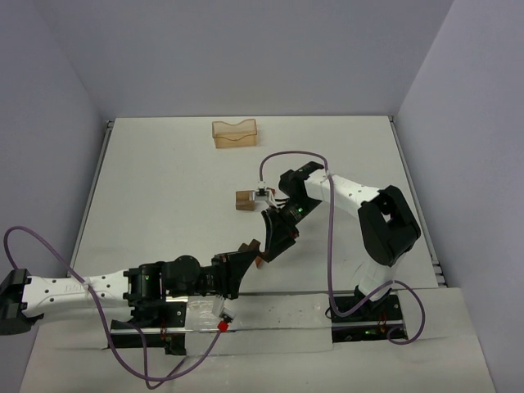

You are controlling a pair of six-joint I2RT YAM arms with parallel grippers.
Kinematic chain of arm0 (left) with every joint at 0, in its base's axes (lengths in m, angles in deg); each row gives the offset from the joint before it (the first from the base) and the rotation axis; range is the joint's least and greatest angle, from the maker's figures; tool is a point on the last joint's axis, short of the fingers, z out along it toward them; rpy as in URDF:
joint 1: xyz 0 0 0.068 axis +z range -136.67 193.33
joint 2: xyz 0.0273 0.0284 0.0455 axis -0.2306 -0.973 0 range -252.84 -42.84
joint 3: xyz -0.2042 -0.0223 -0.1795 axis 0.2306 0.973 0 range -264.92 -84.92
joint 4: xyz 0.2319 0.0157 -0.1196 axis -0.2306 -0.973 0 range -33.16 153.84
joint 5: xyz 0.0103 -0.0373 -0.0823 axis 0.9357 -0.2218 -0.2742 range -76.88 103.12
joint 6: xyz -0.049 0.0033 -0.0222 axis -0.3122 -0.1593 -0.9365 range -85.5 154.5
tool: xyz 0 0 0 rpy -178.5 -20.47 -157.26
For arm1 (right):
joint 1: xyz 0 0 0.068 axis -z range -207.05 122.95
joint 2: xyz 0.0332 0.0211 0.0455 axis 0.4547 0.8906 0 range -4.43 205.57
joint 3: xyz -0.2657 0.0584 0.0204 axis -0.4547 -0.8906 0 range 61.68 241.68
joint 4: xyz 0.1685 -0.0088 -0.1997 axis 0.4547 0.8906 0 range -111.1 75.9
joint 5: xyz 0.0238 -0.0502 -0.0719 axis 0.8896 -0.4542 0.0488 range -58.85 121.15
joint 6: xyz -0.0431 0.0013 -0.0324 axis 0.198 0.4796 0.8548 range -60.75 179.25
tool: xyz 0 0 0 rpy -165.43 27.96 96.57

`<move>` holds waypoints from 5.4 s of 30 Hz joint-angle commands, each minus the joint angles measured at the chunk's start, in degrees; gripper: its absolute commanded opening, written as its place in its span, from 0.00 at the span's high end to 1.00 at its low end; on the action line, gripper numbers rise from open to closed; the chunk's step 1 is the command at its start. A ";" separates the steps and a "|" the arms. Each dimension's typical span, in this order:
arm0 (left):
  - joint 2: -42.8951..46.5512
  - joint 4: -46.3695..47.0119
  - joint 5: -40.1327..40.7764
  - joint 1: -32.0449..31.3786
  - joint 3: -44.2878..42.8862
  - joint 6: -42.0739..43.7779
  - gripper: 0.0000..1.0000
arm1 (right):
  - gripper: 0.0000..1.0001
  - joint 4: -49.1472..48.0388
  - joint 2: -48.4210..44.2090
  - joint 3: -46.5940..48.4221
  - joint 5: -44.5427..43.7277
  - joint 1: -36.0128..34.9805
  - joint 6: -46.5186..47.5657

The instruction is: Build the wood block tower

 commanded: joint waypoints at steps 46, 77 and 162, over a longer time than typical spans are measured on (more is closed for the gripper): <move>-7.84 -24.63 -2.98 -2.34 -22.39 -22.81 0.79 | 0.00 6.30 -6.89 26.97 -0.26 25.96 -4.52; -39.82 -41.89 -42.59 44.95 -58.21 -70.76 0.93 | 0.00 -38.26 -30.22 -0.16 -22.73 37.51 -30.50; -57.70 -17.35 -52.32 57.28 -45.78 -64.29 0.82 | 0.00 -47.11 -27.79 -6.50 -24.93 31.87 -35.64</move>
